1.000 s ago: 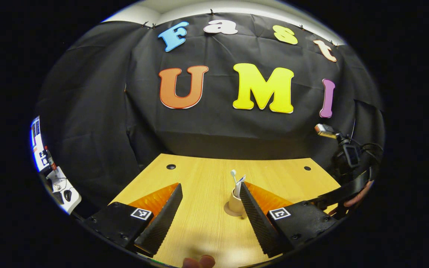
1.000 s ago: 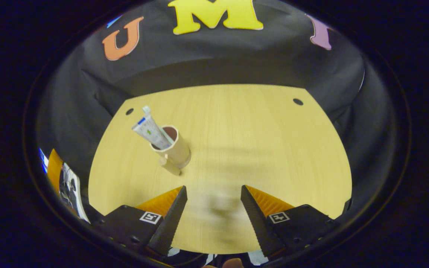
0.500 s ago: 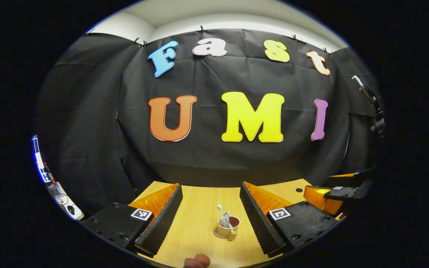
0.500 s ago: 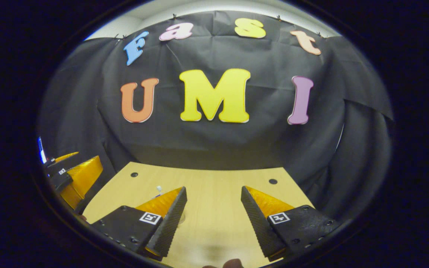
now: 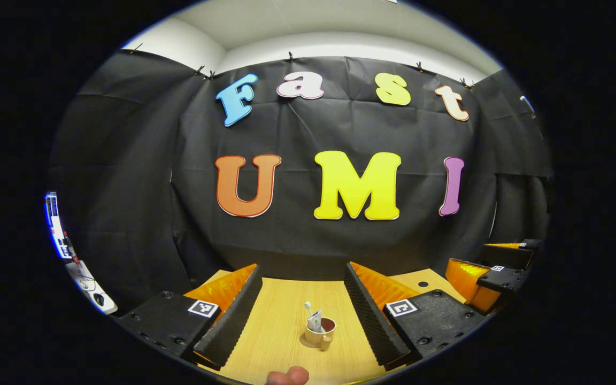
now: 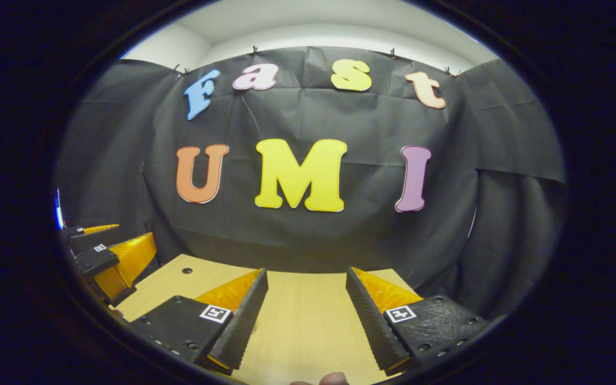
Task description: Put the toothbrush and toothpaste on the desktop into the cup, then pick up the cup and place it on the coaster on the desktop.
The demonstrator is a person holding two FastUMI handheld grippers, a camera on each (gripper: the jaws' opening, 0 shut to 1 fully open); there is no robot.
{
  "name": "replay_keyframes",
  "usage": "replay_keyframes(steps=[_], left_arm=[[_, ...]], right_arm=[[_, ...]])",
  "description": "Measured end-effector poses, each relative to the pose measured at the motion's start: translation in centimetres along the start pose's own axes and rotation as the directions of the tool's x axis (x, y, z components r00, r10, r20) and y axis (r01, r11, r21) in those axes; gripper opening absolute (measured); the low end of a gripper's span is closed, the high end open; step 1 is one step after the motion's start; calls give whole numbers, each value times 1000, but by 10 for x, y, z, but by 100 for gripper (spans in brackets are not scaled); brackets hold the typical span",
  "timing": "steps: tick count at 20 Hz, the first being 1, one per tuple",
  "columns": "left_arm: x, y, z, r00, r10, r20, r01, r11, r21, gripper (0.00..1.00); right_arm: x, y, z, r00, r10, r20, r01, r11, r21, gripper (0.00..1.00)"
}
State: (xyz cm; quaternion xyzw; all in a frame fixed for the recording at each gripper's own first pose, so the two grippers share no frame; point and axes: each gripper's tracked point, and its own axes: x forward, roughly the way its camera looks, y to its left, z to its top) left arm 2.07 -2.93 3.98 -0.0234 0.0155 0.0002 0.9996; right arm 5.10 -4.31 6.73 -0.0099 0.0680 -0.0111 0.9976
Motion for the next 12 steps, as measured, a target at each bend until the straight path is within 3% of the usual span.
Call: replay_keyframes(steps=[12], left_arm=[[1, -5, 0, 1000, -6, -7, 6, 1000, 16, 98]], right_arm=[[-3, -3, 5, 1000, 0, 18, 0, 1000, -1, 89]])
